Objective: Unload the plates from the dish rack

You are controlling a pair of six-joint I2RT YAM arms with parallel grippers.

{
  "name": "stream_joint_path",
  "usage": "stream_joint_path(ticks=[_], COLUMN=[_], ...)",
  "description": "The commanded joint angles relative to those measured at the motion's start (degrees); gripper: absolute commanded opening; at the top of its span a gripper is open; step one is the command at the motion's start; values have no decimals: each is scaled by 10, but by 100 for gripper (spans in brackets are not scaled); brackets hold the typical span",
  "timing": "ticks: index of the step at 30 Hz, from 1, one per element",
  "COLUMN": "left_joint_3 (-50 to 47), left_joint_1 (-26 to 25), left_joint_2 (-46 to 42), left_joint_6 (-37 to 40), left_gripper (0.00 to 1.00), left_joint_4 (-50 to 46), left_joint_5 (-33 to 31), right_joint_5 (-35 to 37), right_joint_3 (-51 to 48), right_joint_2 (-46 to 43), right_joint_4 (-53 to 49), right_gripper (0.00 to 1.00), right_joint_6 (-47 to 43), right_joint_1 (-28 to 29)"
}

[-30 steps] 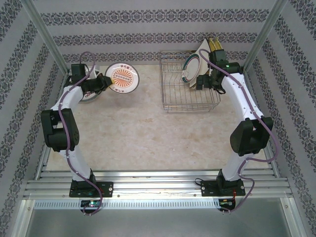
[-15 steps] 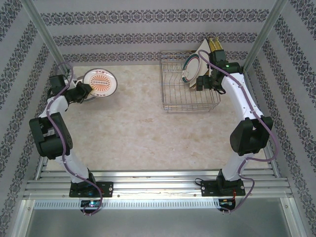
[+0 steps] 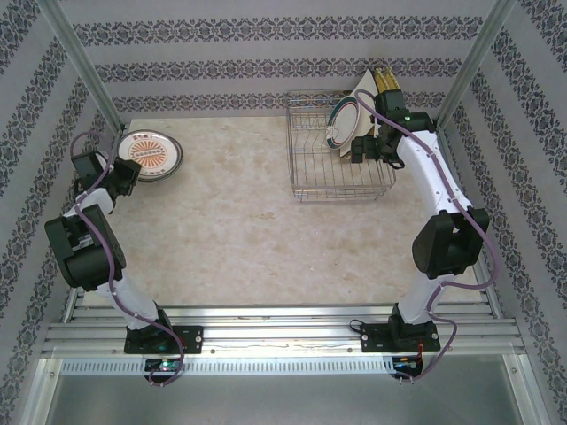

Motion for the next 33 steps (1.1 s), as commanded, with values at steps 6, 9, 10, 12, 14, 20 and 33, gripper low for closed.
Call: stream_joint_path(ticks=[6,9,10,12,14,20,33], left_joint_3=[23,23,23,23,23,27,27], left_joint_1=[12,12,12,12,12,12,12], left_joint_2=[47,58,61,66,73,83,93], left_joint_6=[-22,-21,-21,-21,-21,-14,-7], left_gripper=[0,0,0,0,0,0,0], left_joint_4=[53,55,56,57,58,54,45], left_joint_5=[-22,-24,-23,-25,-25,-29,-35], right_joint_5=[-3,-3,-3,-4,-4,-3,-4], right_joint_3=[-16,-16,-17,-18,-19,-20,-10], right_joint_2=[-7,-7,-7,-6,-5,-2,8], right_joint_4=[0,1,1,2,2,4,2], right_gripper=[98,98,98,98,98,98,98], right_joint_6=[-6,-6,-6,-4,-4,-4,-2], right_joint_1=[4,5,6,7,7,11,16])
